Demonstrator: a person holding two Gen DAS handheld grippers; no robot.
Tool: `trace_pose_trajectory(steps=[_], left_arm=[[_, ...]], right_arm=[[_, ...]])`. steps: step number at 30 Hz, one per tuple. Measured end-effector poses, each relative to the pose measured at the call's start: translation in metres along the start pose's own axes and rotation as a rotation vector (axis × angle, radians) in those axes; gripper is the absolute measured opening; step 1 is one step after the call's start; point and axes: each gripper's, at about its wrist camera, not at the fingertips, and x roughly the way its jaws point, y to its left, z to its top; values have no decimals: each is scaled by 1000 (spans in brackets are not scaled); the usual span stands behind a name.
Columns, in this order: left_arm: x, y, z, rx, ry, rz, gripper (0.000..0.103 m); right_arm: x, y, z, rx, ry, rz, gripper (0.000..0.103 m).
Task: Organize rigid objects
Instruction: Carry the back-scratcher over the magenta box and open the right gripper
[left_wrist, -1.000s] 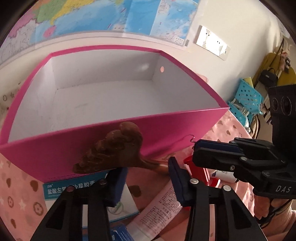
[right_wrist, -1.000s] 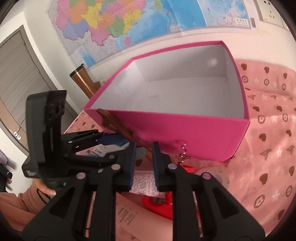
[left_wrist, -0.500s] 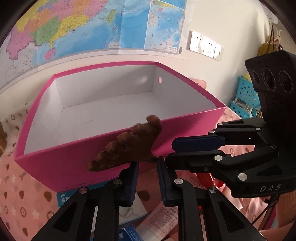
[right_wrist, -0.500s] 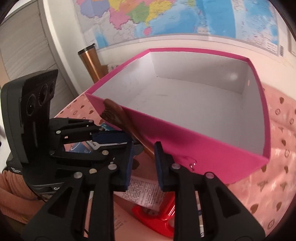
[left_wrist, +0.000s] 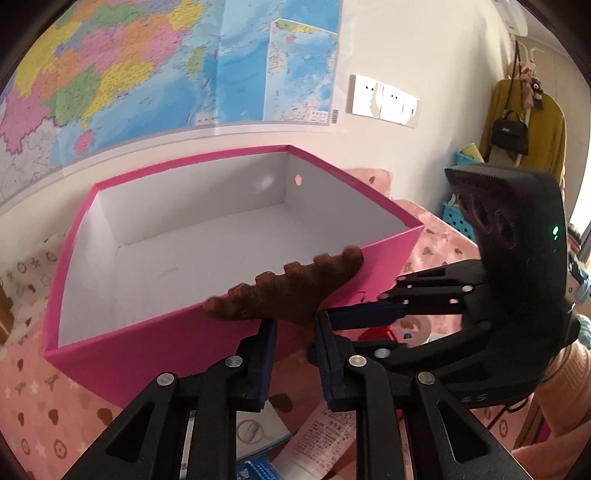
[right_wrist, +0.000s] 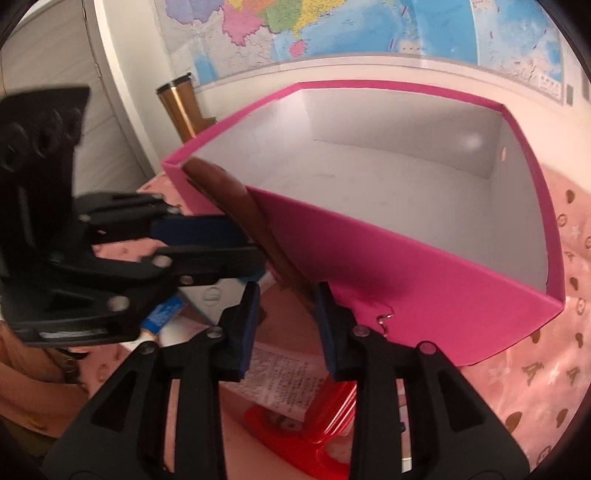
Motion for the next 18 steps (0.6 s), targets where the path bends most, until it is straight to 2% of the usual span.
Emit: trace_pose_trajectory(steps=[3, 5, 7, 9, 10, 11, 13, 18], left_arm=[[0, -3, 1, 7, 9, -17, 21], [-1, -6, 2, 7, 11, -41, 21], [-4, -10, 5, 8, 9, -75, 21], [-7, -16, 12, 20, -8, -85, 22], [-12, -19, 16, 23, -22, -104, 21], [-15, -20, 22, 24, -32, -120, 22], [-22, -24, 31, 42, -63, -121, 24], [-37, -31, 60, 80, -126, -107, 33]], right_arm=[[2, 8, -3, -33, -26, -47, 30], [3, 11, -3, -50, -35, -84, 22], [-2, 9, -2, -17, -49, -56, 20], [-10, 8, 0, -9, -66, -68, 17], [-17, 7, 2, 3, -77, -47, 13], [-22, 7, 4, 10, -83, -29, 13], [-37, 2, 12, 44, -109, 15, 13], [-66, -4, 34, 62, -161, 58, 12]])
